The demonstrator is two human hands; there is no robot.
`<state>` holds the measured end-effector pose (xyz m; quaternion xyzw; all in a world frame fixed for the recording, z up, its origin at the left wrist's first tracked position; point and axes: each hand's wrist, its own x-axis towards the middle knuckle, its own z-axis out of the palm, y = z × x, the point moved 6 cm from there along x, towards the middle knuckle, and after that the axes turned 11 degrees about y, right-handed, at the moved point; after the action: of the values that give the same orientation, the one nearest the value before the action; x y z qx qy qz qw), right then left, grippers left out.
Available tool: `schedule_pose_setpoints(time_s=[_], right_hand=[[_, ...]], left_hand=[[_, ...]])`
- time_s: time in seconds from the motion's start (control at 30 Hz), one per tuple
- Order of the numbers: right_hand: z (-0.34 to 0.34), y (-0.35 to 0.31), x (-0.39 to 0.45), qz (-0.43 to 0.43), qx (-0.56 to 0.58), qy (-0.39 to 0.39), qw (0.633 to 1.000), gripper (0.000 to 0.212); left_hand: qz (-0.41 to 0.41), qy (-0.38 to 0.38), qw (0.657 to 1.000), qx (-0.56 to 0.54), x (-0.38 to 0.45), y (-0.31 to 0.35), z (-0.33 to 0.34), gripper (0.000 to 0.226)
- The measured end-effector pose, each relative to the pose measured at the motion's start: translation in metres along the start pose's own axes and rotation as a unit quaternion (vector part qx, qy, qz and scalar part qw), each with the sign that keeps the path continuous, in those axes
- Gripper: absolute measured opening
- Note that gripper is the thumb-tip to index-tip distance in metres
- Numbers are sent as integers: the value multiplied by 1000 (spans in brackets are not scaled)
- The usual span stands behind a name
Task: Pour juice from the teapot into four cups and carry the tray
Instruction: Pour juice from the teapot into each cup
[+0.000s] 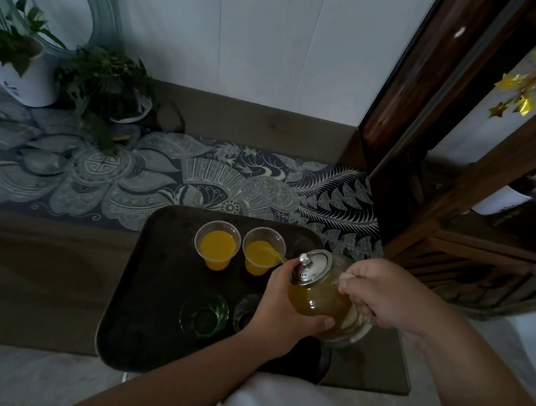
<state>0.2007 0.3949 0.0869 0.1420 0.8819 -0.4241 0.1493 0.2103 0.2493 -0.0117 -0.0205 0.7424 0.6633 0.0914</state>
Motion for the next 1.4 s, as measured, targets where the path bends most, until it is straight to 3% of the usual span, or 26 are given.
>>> schedule_pose_setpoints(time_s=[0.43,0.87,1.4], right_hand=[[0,0,-1,10,17,-7,1000,9],[1,-2,-5,12,18,-14,1000,20],[-1,4,-14,-6,14,39,999,24]], left_hand=[[-2,-8,1000,6,-2,3,0,98],[-1,-11,1000,4,-5,7,-2,98],[57,-13,997,48,-3,18,-10,102]])
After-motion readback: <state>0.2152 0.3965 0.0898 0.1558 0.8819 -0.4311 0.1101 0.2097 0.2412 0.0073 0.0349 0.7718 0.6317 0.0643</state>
